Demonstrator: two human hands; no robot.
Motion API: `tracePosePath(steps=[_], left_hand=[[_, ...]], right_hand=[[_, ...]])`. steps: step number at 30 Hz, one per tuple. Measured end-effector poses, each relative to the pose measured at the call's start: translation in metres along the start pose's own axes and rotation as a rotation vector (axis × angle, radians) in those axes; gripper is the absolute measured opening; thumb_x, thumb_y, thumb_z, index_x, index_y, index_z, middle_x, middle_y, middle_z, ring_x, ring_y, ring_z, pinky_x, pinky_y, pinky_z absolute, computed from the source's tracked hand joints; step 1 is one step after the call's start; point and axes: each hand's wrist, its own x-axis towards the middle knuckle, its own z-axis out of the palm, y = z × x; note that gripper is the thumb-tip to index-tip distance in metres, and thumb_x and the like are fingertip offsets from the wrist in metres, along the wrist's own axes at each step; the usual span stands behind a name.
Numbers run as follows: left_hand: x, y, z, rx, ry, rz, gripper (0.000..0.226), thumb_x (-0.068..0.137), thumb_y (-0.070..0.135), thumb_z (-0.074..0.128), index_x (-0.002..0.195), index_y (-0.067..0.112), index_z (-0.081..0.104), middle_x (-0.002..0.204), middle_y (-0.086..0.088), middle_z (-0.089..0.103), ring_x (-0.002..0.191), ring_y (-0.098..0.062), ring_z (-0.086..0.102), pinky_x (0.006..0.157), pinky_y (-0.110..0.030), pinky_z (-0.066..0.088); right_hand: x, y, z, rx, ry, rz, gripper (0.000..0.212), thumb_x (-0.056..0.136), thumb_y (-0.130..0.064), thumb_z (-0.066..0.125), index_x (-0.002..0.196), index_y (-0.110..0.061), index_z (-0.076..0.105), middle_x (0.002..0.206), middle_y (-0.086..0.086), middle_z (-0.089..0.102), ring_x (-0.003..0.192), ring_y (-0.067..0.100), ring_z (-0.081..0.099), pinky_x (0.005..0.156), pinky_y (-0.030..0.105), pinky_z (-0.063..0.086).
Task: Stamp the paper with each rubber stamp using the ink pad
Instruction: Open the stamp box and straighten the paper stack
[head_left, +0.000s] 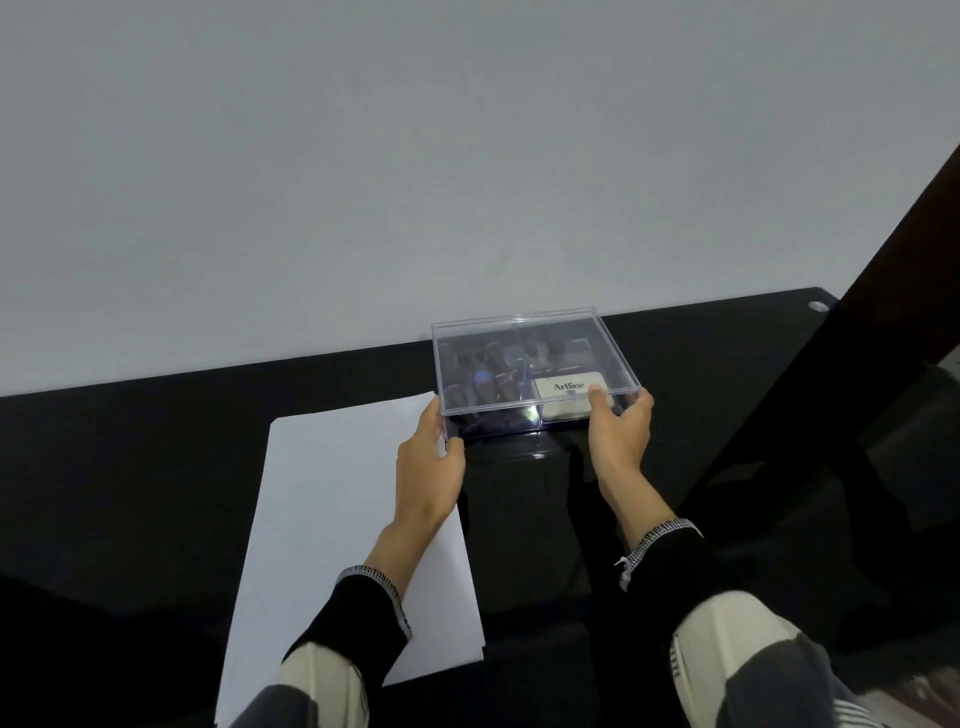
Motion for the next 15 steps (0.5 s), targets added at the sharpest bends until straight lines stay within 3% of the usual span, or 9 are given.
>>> tracePosePath(steps=[4, 7, 11, 15], left_hand=[[-0.027, 0.001, -0.008, -0.006, -0.008, -0.026, 0.039, 0.099, 0.01, 0.049, 0.136, 0.023, 0.05, 0.117, 0.014, 0.062, 0.108, -0.002, 0.059, 0.082, -0.005, 0.042], [-0.05, 0.001, -0.013, 0.055, -0.015, -0.012, 0.035, 0.1, 0.01, 0.046, 0.132, 0.02, 0.054, 0.121, 0.006, 0.065, 0.103, -0.009, 0.062, 0.081, -0.009, 0.048], [-0.077, -0.003, -0.019, 0.082, 0.012, -0.004, 0.031, 0.097, 0.008, 0.047, 0.123, 0.018, 0.061, 0.114, 0.004, 0.069, 0.102, -0.014, 0.064, 0.094, -0.035, 0.053], [-0.102, -0.006, -0.025, 0.08, 0.018, 0.01, 0.029, 0.093, 0.004, 0.049, 0.113, 0.017, 0.066, 0.106, 0.006, 0.071, 0.097, -0.013, 0.066, 0.092, -0.035, 0.054]], right_hand=[[-0.024, 0.003, -0.019, -0.01, 0.027, 0.027, 0.059, 0.09, -0.03, 0.061, 0.141, -0.015, 0.036, 0.136, 0.005, 0.049, 0.119, 0.023, 0.053, 0.102, 0.043, 0.047], [-0.042, 0.006, -0.037, -0.011, 0.039, 0.044, 0.061, 0.09, -0.031, 0.06, 0.143, -0.015, 0.034, 0.138, 0.005, 0.047, 0.121, 0.024, 0.052, 0.102, 0.044, 0.046], [-0.067, 0.009, -0.059, -0.005, 0.056, 0.053, 0.058, 0.09, -0.028, 0.06, 0.141, -0.015, 0.036, 0.135, 0.006, 0.05, 0.118, 0.024, 0.054, 0.1, 0.043, 0.048], [-0.089, 0.014, -0.075, 0.018, 0.094, 0.05, 0.059, 0.088, -0.029, 0.06, 0.14, -0.014, 0.038, 0.136, 0.005, 0.049, 0.12, 0.025, 0.054, 0.102, 0.044, 0.046]])
